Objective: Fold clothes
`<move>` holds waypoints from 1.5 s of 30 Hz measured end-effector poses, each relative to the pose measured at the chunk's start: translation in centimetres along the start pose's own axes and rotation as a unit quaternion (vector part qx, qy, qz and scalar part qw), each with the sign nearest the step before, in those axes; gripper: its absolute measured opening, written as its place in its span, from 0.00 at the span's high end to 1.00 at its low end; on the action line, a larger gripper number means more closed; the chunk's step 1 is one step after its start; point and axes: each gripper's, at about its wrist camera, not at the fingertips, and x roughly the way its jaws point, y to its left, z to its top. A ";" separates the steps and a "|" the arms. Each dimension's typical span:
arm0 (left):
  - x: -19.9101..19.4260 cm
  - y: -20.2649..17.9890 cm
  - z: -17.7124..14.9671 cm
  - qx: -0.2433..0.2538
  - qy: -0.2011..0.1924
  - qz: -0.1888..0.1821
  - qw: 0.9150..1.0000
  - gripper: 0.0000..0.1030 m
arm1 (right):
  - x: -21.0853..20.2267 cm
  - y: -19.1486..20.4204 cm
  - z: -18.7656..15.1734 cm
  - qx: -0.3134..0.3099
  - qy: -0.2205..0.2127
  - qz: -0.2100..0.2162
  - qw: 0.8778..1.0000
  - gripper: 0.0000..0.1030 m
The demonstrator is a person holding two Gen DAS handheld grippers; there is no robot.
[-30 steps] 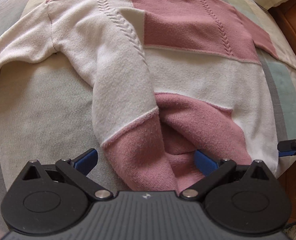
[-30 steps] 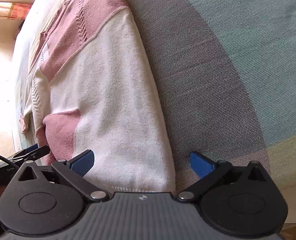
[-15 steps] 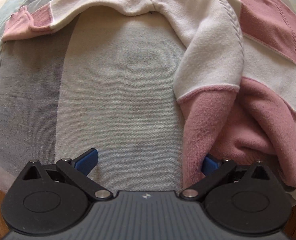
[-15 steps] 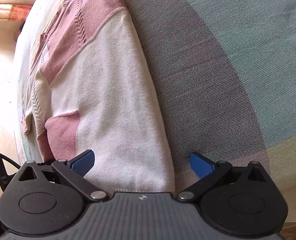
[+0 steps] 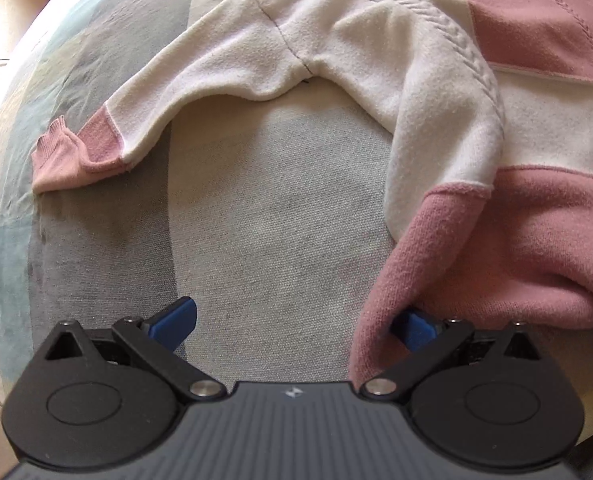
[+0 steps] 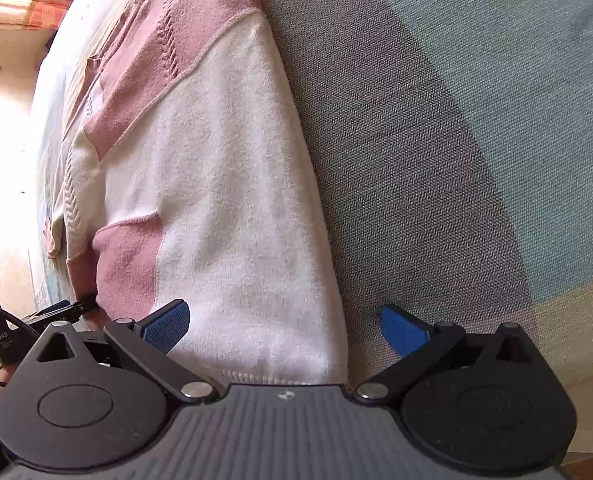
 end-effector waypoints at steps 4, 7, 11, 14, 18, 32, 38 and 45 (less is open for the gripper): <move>0.8 0.5 0.0 -0.028 0.011 -0.013 0.999 0.00 | 0.0 0.2 -0.1 -0.002 -0.001 -0.007 1.000 0.00; 1.1 1.6 -0.6 -0.065 0.018 -0.034 0.997 0.00 | 0.1 0.3 -0.1 0.003 -0.002 -0.010 1.000 0.00; 0.4 2.4 -1.1 -0.112 0.026 -0.048 0.992 0.02 | -0.3 -1.0 0.0 0.056 -0.015 0.013 0.998 0.00; -1.4 2.1 -1.0 -0.120 0.004 -0.051 0.991 0.02 | -0.7 -3.0 0.3 0.127 -0.020 0.053 0.990 0.00; -4.0 2.6 0.3 -0.140 -0.050 -0.075 0.986 0.02 | -0.7 -4.5 1.2 0.161 0.001 0.082 0.984 0.00; 0.3 2.5 10.1 -0.138 -0.167 -0.199 0.956 0.02 | -2.0 3.7 2.6 0.028 -0.029 -0.050 0.998 0.00; 3.0 7.1 8.5 -0.179 -0.091 -0.253 0.947 0.03 | -2.3 8.9 4.0 -0.026 -0.094 -0.129 0.987 0.00; 1.0 17.4 10.6 -0.181 -0.177 -0.212 0.944 0.02 | 1.2 16.3 5.2 -0.061 -0.131 -0.149 0.978 0.00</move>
